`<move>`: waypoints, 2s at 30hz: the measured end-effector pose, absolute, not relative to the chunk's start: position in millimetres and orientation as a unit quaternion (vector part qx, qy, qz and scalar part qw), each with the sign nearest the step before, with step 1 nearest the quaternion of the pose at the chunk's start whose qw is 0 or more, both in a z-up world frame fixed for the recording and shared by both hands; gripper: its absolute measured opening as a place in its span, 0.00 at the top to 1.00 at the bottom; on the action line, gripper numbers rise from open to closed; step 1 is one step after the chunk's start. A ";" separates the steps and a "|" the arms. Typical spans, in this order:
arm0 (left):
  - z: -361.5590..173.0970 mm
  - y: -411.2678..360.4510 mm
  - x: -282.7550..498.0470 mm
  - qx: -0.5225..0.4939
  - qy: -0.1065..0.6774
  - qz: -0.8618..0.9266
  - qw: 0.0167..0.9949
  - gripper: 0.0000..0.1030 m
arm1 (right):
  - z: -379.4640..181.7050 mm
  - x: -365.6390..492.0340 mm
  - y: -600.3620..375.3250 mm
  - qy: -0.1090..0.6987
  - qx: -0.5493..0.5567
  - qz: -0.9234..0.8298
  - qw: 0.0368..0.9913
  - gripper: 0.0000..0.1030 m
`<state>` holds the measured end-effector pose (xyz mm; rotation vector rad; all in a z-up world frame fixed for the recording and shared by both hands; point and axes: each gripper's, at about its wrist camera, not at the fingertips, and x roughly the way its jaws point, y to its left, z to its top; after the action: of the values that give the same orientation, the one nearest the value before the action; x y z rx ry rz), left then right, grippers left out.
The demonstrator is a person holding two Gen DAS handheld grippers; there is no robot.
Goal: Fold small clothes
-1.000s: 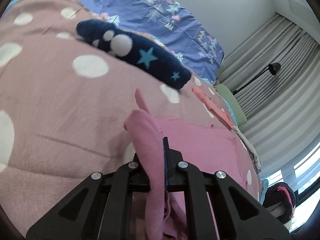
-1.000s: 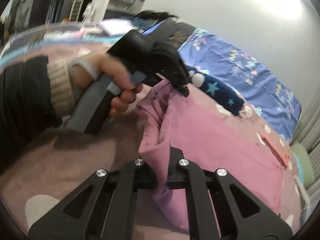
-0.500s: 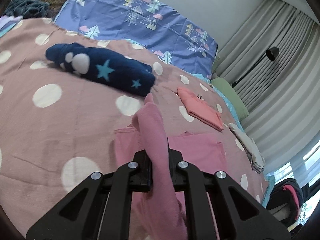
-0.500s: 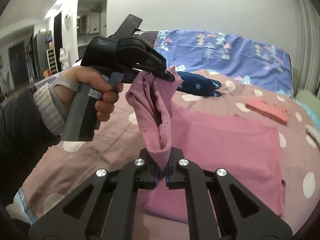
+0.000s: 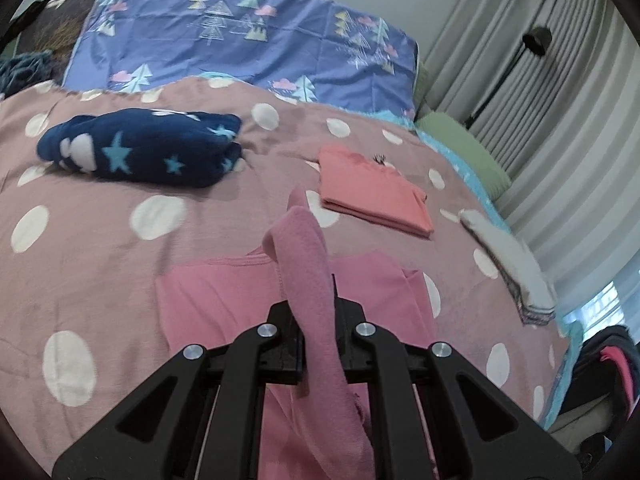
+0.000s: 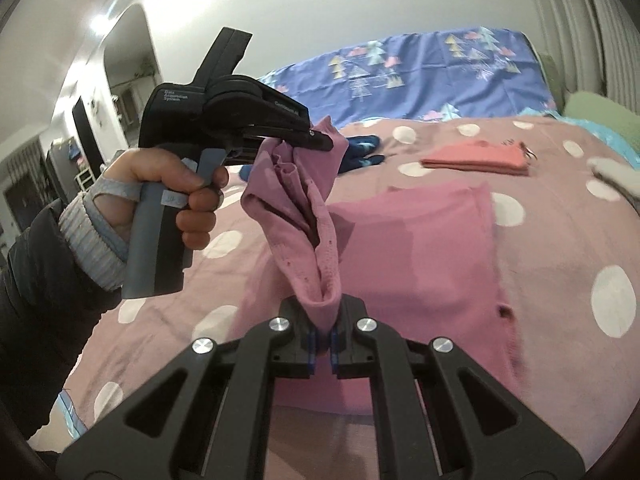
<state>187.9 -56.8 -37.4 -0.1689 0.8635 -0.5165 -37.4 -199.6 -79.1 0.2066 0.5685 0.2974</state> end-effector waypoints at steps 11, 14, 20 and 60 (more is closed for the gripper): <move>-67.7 -165.3 198.1 0.053 0.444 -0.182 0.876 0.93 | -124.5 -28.0 -277.7 0.318 0.208 0.116 0.918 0.96; -75.7 -187.7 197.9 0.086 0.443 -0.175 0.875 0.94 | -133.2 -25.0 -286.3 0.326 0.232 0.118 0.909 0.96; -76.5 -215.2 197.7 0.127 0.436 -0.161 0.876 0.94 | -137.3 -28.6 -298.6 0.314 0.263 0.125 0.904 0.96; -121.4 -65.0 -16.2 0.196 0.375 -0.149 0.894 0.33 | -108.3 -33.0 -326.9 0.304 0.410 0.182 0.840 0.96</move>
<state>-16.2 -65.0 -121.4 0.4071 0.7774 -0.3088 -33.0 -326.9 -108.3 0.8666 0.6435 0.3852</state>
